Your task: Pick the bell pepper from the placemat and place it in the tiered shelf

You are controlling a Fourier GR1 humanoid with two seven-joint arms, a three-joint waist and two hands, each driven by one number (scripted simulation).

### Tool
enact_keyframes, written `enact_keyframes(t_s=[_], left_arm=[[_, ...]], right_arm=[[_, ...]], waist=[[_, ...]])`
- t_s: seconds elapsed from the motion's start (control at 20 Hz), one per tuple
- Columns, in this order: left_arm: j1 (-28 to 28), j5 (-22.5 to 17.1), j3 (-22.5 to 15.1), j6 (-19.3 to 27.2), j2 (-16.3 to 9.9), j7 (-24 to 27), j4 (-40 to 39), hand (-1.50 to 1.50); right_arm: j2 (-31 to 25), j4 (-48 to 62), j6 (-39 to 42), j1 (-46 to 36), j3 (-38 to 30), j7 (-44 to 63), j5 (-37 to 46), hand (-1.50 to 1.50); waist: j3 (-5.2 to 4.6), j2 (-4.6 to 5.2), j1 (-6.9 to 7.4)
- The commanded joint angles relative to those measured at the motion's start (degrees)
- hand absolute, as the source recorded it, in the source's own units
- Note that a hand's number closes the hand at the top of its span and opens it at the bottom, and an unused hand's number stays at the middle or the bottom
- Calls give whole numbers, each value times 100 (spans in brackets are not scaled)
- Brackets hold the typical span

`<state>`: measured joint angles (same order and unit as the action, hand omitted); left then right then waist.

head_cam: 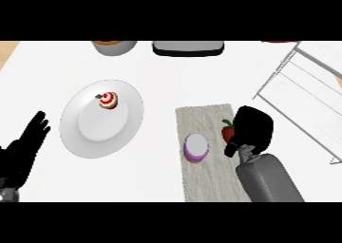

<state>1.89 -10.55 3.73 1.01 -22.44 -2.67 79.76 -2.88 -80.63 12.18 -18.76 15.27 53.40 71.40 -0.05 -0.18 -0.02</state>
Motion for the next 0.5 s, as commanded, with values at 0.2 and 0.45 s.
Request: enact_keyframes(t_s=[0.2,0.45], left_arm=[[-314,14,239,-131,-105,-293,-86,0],[-334,-4,395,-306,-150,-48,-404,0]], right_arm=[[-41,-1496,88,130,-227,116,-114,150],[124,-2645,701,-237,-369,726,-73,150]], waist=[[4,3,-36],[-2,3,-67]])
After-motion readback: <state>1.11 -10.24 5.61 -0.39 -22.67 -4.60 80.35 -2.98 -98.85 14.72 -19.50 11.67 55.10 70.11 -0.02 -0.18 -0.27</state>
